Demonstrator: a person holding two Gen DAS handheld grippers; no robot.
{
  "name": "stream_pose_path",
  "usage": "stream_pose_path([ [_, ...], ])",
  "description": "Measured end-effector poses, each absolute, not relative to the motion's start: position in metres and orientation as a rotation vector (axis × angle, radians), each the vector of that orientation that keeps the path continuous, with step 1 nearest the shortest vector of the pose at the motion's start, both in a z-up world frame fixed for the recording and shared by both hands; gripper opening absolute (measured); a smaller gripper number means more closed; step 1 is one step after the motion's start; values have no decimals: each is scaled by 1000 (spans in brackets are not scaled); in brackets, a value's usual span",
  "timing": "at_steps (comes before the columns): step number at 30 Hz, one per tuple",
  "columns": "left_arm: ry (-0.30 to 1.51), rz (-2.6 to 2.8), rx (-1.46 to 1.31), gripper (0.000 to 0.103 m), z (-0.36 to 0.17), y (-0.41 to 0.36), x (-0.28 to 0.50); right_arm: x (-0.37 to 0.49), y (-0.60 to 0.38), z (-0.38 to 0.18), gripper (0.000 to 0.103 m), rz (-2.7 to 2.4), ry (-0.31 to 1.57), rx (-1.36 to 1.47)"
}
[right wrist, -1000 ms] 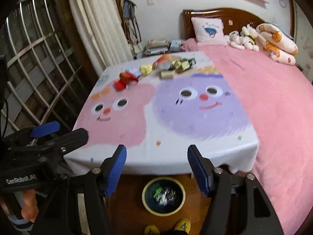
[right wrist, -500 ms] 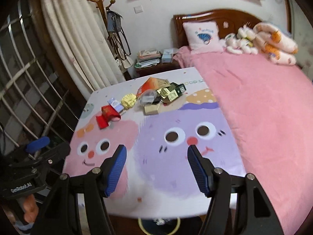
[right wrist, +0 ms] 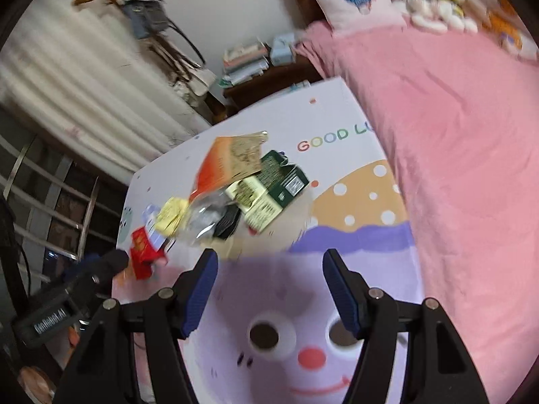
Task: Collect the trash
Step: 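Grasp the green box with right tool while left tool grasps the clear plastic bottle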
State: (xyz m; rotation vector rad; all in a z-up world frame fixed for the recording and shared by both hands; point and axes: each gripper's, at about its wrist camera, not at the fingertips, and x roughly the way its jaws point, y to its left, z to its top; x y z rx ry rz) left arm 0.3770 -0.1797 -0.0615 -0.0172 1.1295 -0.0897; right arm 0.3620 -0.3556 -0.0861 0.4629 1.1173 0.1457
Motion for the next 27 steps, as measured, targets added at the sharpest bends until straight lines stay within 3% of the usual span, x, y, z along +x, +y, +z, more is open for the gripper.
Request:
stream_pose_path([
  [14, 1321, -38, 103, 92, -140, -213, 462, 446, -352, -177, 65, 141, 1313, 614],
  [17, 1361, -46, 109, 87, -153, -216, 473, 448, -353, -177, 63, 144, 1291, 610],
  [19, 1394, -56, 110, 80, -160, -216, 478, 450, -353, -178, 56, 164, 1294, 611],
  [21, 1418, -63, 113, 75, -168, -217, 481, 452, -351, -181, 39, 189, 1312, 611],
  [27, 1406, -65, 116, 74, -164, -216, 476, 446, -357, -172, 30, 221, 1271, 584],
])
